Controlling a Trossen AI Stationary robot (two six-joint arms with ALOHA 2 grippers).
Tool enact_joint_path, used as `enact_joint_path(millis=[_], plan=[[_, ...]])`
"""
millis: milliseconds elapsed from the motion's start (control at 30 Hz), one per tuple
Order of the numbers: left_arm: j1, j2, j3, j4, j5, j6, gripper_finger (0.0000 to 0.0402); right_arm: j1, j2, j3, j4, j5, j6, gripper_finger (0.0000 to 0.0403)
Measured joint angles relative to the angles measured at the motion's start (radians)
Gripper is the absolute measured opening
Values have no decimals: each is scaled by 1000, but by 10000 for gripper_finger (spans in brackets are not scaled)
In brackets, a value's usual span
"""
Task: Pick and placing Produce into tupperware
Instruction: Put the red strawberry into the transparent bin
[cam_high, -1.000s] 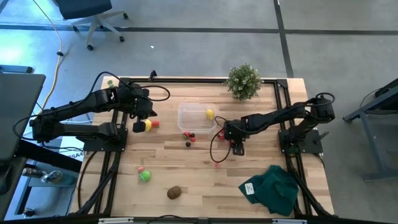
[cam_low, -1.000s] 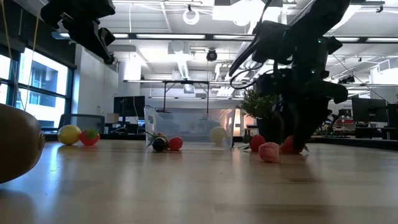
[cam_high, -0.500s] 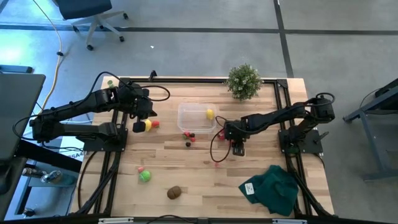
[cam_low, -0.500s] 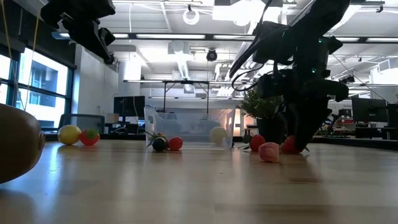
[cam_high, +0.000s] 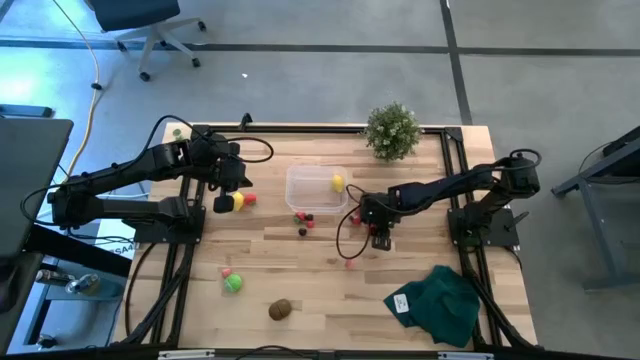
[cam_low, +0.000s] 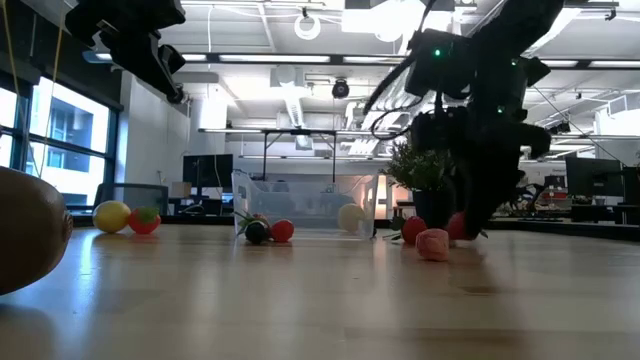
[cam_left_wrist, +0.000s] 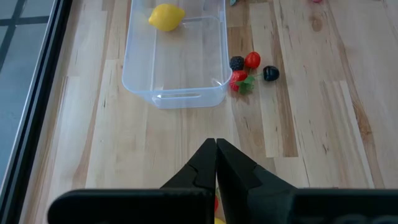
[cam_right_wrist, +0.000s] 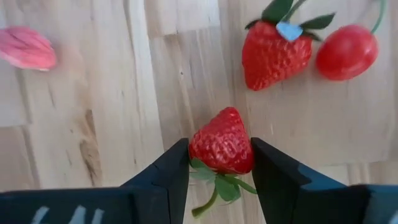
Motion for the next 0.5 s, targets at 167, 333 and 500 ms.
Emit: enact_joint_path(millis=[167,333,500], plan=[[0,0,0,0,0,0,3,0,-75,19,-10,-11,21,134],[0,0,0,0,0,0,3,0,-170,102,-23,7,26,133],[0,0,0,0,0,0,3,-8,-204,256,-39,124,-7,133]])
